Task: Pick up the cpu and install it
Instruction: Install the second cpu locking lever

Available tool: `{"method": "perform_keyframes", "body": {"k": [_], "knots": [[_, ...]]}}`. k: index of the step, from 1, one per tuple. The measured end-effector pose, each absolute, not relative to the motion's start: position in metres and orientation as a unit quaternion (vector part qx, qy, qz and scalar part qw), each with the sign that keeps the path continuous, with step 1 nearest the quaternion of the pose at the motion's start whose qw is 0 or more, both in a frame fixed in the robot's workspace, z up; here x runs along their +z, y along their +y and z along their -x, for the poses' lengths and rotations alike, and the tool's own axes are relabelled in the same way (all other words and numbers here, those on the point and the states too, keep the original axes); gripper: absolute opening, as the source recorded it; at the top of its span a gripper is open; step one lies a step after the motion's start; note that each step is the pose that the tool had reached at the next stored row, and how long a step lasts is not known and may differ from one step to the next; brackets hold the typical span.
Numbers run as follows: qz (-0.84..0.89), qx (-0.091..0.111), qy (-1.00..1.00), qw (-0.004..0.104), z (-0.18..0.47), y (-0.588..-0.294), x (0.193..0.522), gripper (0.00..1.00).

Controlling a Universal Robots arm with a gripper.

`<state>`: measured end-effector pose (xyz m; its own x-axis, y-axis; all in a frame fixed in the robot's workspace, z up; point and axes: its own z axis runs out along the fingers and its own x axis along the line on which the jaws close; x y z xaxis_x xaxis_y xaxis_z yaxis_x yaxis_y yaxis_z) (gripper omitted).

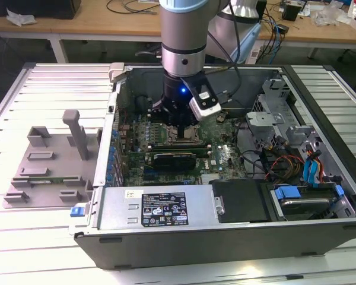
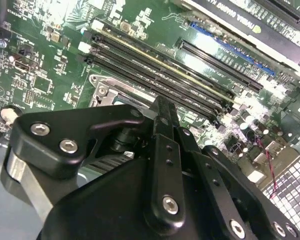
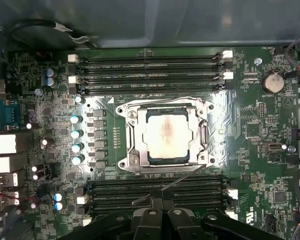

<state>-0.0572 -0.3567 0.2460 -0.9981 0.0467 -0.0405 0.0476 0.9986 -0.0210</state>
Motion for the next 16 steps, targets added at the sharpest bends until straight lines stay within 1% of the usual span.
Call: {"method": "perform_keyframes", "body": {"k": [2, 11, 16], "knots": [[-0.024, -0.011, 0.999, 0.02, 0.059, -0.357, 0.24, 0.11], [-0.024, -0.011, 0.999, 0.02, 0.071, -0.357, 0.233, 0.11], [-0.024, -0.011, 0.999, 0.02, 0.071, -0.357, 0.219, 0.11]]}}
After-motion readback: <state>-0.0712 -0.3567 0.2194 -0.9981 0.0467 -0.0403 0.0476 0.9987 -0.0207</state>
